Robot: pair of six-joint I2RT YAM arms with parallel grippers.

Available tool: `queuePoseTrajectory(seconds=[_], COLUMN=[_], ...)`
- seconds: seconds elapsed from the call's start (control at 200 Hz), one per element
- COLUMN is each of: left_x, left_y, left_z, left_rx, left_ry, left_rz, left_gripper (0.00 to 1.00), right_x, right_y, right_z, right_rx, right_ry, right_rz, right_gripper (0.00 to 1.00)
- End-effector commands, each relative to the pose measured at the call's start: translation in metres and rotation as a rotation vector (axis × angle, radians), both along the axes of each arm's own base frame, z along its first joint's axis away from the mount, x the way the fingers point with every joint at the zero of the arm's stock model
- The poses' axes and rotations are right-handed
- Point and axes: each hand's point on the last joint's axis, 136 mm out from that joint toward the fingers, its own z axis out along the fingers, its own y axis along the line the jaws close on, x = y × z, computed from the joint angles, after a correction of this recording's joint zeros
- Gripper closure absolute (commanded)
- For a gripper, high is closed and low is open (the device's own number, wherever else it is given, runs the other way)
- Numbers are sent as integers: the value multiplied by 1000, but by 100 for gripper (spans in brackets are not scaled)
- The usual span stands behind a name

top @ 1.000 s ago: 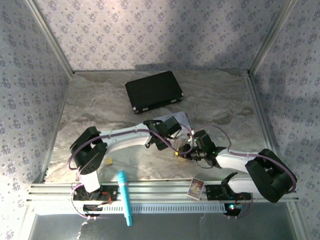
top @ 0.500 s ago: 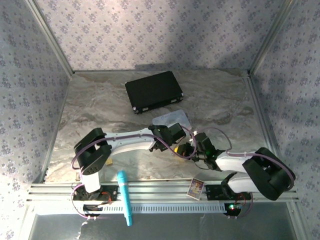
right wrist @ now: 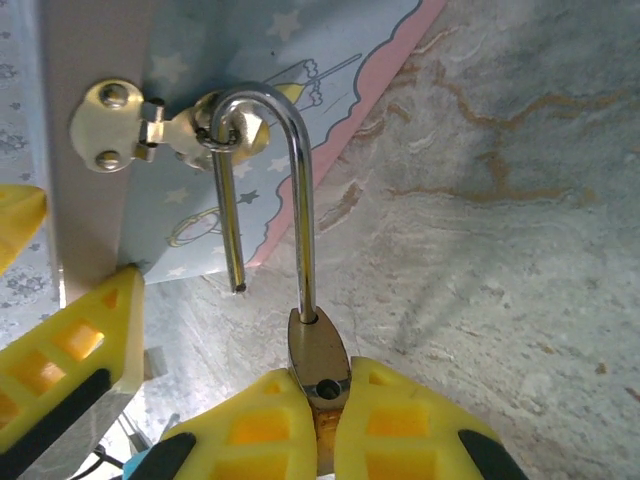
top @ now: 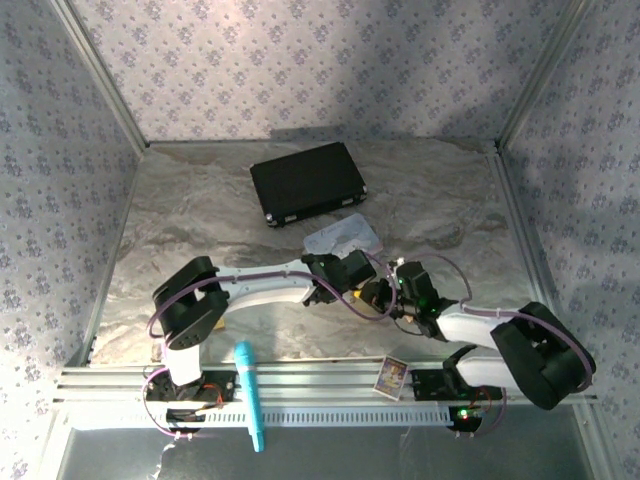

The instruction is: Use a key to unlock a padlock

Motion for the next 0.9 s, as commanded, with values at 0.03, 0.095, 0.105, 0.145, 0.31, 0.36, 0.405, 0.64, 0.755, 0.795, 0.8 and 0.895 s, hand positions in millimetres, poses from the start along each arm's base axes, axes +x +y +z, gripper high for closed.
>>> queuePoseTrajectory(seconds=[0.03, 0.095, 0.105, 0.145, 0.31, 0.36, 0.405, 0.64, 0.755, 0.795, 0.8, 0.895], left_x=[-52, -51, -51, -51, -52, -52, -53, -53, -52, -52, -52, -52], left_y=[43, 45, 45, 46, 47, 46, 46, 49, 47, 47, 47, 47], left_z=[-79, -81, -81, -82, -83, -83, -84, -91, -91, -91, -90, -90], left_rx=[212, 219, 220, 227, 222, 219, 221, 243, 243, 243, 242, 244], left_ry=[283, 281, 281, 281, 279, 280, 283, 292, 290, 289, 289, 288], left_rz=[-28, -29, -28, -25, -24, -23, -20, -19, -23, -24, -25, -26], left_gripper=[57, 57, 57, 57, 58, 58, 58, 58, 59, 59, 59, 59], right_x=[16, 18, 18, 18, 27, 29, 29, 30, 33, 35, 35, 38], right_y=[-10, -10, -10, -12, -22, -20, -17, -31, -28, -26, -26, -28], right_z=[12, 13, 13, 12, 17, 21, 22, 0, 2, 4, 4, 6], right_rx=[38, 35, 34, 42, 117, 118, 114, 132, 131, 133, 133, 150], right_ry=[-36, -38, -39, -31, -24, -35, -33, 39, 42, 34, 34, 42], right_rz=[-65, -59, -57, -65, -114, -112, -106, -251, -270, -270, -270, -293], right_gripper=[100, 100, 100, 100, 100, 100, 100, 100, 100, 100, 100, 100])
